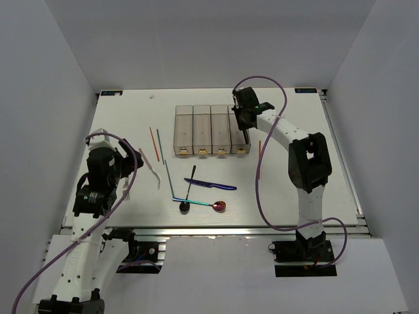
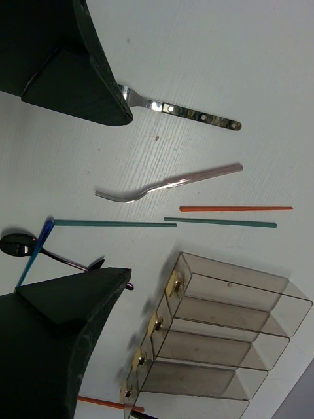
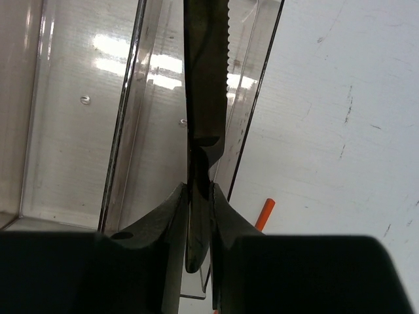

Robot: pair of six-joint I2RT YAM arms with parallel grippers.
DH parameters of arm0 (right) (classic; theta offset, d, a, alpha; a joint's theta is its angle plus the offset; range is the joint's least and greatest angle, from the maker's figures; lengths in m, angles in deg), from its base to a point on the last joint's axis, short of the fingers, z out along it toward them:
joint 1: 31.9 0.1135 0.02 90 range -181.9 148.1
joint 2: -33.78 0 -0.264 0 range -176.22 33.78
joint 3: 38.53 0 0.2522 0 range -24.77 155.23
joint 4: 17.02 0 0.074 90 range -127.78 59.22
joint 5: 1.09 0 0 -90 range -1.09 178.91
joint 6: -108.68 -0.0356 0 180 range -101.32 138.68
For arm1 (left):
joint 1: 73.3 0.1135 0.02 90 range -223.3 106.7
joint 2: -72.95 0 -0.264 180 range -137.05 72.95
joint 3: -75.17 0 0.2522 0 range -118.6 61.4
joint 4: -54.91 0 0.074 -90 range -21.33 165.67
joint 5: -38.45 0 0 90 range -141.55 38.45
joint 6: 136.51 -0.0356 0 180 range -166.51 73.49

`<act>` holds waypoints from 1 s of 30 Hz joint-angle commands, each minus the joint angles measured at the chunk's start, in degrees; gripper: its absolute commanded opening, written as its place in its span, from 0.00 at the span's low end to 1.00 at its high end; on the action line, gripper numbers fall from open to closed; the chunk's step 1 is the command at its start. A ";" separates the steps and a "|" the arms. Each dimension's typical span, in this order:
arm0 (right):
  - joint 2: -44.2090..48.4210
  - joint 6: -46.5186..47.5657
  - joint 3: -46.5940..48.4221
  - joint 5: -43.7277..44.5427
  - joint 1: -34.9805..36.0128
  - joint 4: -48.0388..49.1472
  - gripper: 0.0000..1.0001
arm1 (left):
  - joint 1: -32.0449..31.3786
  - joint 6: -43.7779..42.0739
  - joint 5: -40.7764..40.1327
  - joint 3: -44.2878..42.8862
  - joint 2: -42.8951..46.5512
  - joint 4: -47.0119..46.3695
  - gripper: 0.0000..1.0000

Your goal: Sort the eating utensils into containers

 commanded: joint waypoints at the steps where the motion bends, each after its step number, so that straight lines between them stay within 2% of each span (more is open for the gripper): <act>1: 0.42 0.46 0.07 -0.66 0.37 3.05 0.10 | -0.06 0.29 -1.01 -0.01 0.24 -0.21 0.98; 2: 0.50 0.55 0.07 -0.22 0.46 3.06 0.21 | -0.06 0.29 -1.10 -0.02 0.51 -0.30 0.98; 4: 0.50 0.64 0.25 0.39 0.55 2.97 0.26 | -0.06 0.29 -1.10 0.07 0.60 -0.30 0.98; 5: 0.59 0.72 0.68 0.48 0.55 2.88 0.34 | -0.06 0.29 -1.10 0.07 0.51 -0.30 0.98; 7: 0.77 0.72 1.64 0.66 0.64 2.27 0.44 | 0.03 0.29 -1.10 0.07 0.51 -0.30 0.98; 8: 0.86 0.64 2.17 0.75 0.64 2.00 0.60 | -0.06 0.29 -1.10 -0.01 0.51 -0.30 0.98; 10: 1.21 0.72 3.40 0.66 0.64 0.87 0.70 | 0.03 0.29 -1.10 0.07 0.51 -0.30 0.98; 11: 1.56 0.38 4.63 0.83 0.73 0.42 0.89 | -0.06 0.29 -1.10 -0.01 0.60 -0.30 0.98; 16: 6.21 -0.33 3.95 -2.23 1.95 -1.17 0.89 | -0.06 0.38 -1.27 -0.02 0.86 -0.21 0.98; 19: 12.97 3.35 -3.60 -12.49 4.14 1.72 0.89 | 0.03 0.38 -1.27 0.07 0.86 -0.30 0.98; 20: 16.47 5.45 -6.14 -20.53 4.85 3.56 0.88 | 0.03 0.38 -1.27 0.07 0.86 -0.30 0.98; 22: 19.39 11.14 -13.50 -24.82 8.00 4.28 0.88 | 0.11 0.46 -1.36 0.07 0.77 -0.21 0.98; 26: 22.91 15.31 -22.15 -18.26 15.04 3.59 0.85 | 0.11 0.55 -1.71 0.07 1.21 -0.12 0.98; 30: 20.99 17.07 -25.94 -14.90 21.36 0.96 0.78 | 0.20 0.64 -1.80 0.07 1.30 -0.12 0.98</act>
